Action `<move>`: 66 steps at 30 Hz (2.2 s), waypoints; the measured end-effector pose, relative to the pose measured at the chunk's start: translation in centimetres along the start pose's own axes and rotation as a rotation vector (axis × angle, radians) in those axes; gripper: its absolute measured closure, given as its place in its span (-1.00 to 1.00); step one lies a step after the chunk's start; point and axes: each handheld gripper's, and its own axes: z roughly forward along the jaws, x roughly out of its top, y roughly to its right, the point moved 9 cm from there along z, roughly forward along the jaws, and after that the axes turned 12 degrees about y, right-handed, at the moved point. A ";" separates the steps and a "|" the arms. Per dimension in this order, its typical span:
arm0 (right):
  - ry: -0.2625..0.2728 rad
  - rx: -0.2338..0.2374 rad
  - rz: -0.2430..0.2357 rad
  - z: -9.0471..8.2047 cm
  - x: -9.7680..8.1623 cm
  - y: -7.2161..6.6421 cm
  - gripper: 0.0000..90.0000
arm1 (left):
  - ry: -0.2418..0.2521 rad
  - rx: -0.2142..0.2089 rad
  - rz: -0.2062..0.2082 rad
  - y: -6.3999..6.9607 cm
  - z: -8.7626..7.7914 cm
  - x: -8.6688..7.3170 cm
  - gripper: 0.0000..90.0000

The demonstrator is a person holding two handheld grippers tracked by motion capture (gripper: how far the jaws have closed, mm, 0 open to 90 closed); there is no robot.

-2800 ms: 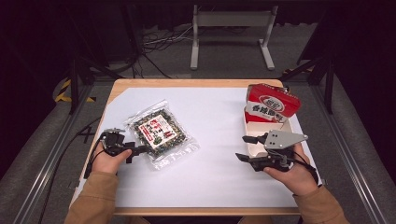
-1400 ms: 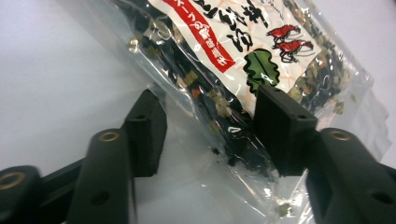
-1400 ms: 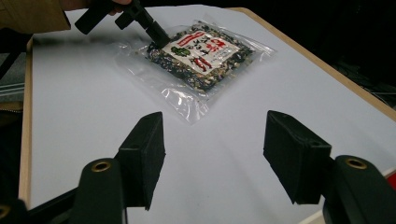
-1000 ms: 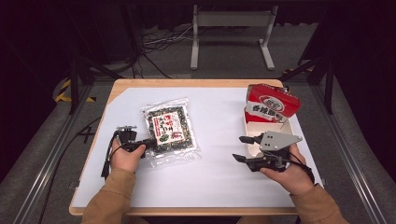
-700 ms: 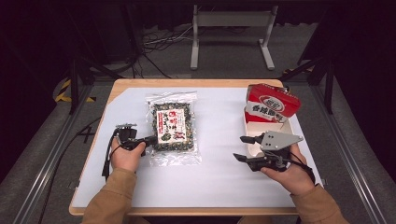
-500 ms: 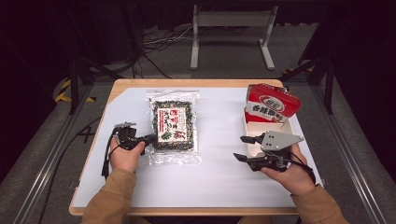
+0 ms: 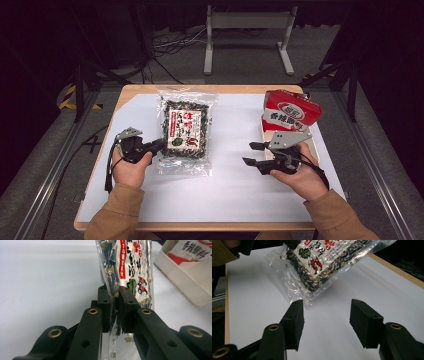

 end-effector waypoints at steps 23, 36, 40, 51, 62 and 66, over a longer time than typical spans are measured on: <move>0.031 -0.056 0.285 1.3 2.4 4.8 -0.18 | 0.018 -0.256 0.077 7.3 -1.2 1.0 0.79; 0.119 0.032 0.344 1.9 4.0 4.5 -0.22 | 0.016 -0.378 0.133 9.3 -0.7 0.2 0.79; 0.158 0.077 0.363 1.8 4.8 4.0 -0.11 | 0.028 -0.420 0.123 9.7 -0.7 0.2 0.78; 0.191 0.294 0.386 -0.7 7.1 1.2 0.69 | 0.066 -0.471 0.143 10.3 0.4 -0.3 0.64; 0.210 0.173 0.208 -6.1 10.1 2.9 0.70 | 0.115 -0.378 0.165 8.1 0.0 0.9 0.00; 0.234 0.121 0.157 -8.3 11.2 3.9 0.70 | 0.110 -0.344 0.166 7.3 -0.1 1.0 -0.04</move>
